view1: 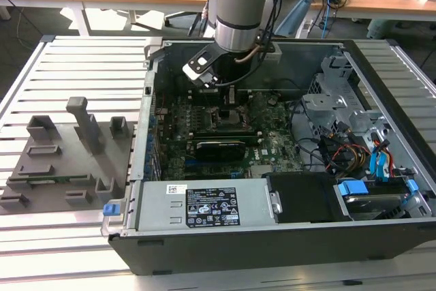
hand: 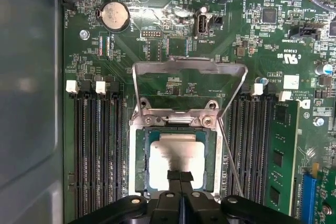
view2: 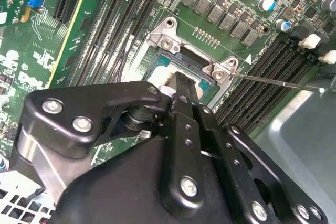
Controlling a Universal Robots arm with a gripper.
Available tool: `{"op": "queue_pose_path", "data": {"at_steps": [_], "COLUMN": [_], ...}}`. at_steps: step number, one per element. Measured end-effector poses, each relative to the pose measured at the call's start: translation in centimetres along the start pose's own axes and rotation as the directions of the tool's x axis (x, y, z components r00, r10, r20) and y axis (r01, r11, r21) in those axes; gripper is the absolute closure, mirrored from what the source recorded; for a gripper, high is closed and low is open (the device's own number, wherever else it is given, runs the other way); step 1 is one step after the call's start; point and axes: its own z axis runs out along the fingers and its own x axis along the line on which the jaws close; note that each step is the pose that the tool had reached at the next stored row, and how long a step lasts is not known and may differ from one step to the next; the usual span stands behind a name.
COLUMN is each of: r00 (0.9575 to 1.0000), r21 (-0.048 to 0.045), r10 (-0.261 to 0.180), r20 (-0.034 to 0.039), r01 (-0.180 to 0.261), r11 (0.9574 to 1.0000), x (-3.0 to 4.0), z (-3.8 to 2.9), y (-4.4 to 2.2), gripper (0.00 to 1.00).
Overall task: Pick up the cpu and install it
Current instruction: 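Place the cpu into insertion slot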
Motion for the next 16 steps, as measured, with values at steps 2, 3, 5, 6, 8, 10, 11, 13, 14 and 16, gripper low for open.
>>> {"op": "queue_pose_path", "data": {"at_steps": [2,3,5,6,8,10,11,13,14,16], "r00": [1.0000,1.0000,1.0000,1.0000,1.0000,1.0000,1.0000,1.0000,1.0000,1.0000], "r21": [0.0007,0.0009,0.0014,0.0015,0.0013,0.0013,0.0012,0.0014,0.0016,0.0015], "r10": [0.000,-0.001,-0.002,-0.003,-0.004,-0.004,-0.004,-0.004,-0.004,-0.004], "r20": [0.0000,0.0002,0.0007,0.0006,0.0004,0.0003,0.0003,0.0003,0.0003,0.0002], "r01": [0.000,0.001,0.002,0.003,0.004,0.004,0.004,0.004,0.004,0.004], "r11": [1.0000,1.0000,1.0000,1.0000,1.0000,1.0000,1.0000,1.0000,1.0000,1.0000], "x": [0.02,0.02,0.01,0.01,0.01,0.00,0.00,0.00,-0.01,-0.01], "z": [0.33,0.38,0.43,0.45,0.46,0.44,0.43,0.42,0.41,0.39], "y": [0.02,0.05,0.34,0.50,0.70,0.97,1.17,1.53,1.76,2.04], "gripper": [0.89,0.89,0.89,0.89,0.89,0.89,0.89,0.89,0.89,0.89]}}
